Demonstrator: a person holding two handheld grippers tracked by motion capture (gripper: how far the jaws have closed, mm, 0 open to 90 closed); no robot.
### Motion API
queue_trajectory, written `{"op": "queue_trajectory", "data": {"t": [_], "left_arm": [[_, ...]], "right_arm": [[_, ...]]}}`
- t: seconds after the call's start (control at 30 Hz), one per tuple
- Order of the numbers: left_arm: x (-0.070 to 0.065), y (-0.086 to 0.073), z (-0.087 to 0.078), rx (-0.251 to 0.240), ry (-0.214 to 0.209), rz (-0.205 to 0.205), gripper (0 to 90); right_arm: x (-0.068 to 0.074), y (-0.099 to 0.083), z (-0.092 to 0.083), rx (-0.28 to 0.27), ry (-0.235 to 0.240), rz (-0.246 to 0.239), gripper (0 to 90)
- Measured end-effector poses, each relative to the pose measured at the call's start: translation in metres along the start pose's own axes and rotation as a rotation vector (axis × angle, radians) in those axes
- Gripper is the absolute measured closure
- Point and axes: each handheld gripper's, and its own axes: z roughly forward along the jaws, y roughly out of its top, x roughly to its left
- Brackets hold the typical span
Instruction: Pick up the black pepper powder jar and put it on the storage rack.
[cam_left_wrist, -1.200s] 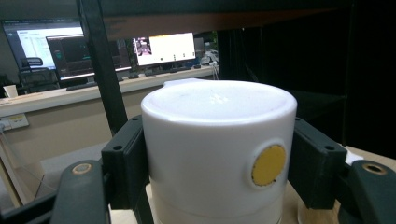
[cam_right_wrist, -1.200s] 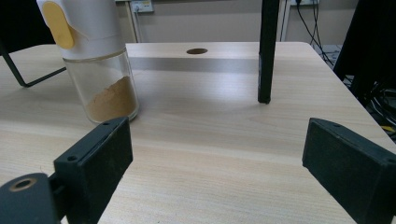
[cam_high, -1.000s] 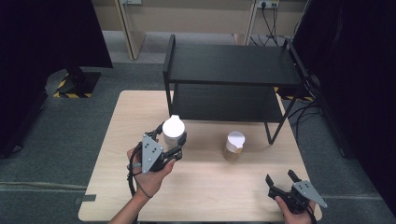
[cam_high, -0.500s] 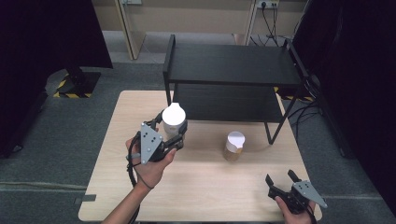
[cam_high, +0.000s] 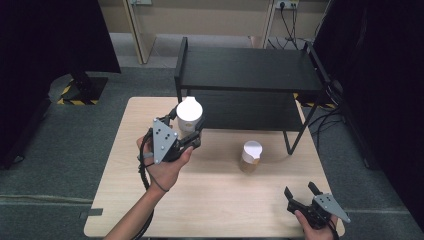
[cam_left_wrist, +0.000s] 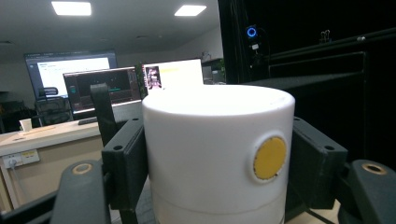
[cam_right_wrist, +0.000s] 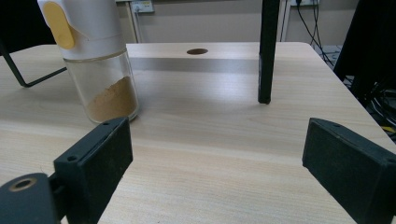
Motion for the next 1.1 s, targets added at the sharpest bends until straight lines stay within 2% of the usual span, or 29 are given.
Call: {"op": "queue_trajectory", "data": {"t": [0.63, 1.1], "left_arm": [[0.0, 0.024, 0.018, -0.069, 0.024, -0.003, 30.7], [0.0, 0.04, 0.031, -0.11, 0.04, -0.02, 30.8]], "right_arm": [[-0.001, 0.0, 0.0, 0.002, 0.001, 0.0, 8.8], [-0.001, 0.0, 0.0, 0.002, 0.002, 0.0, 8.8]]}}
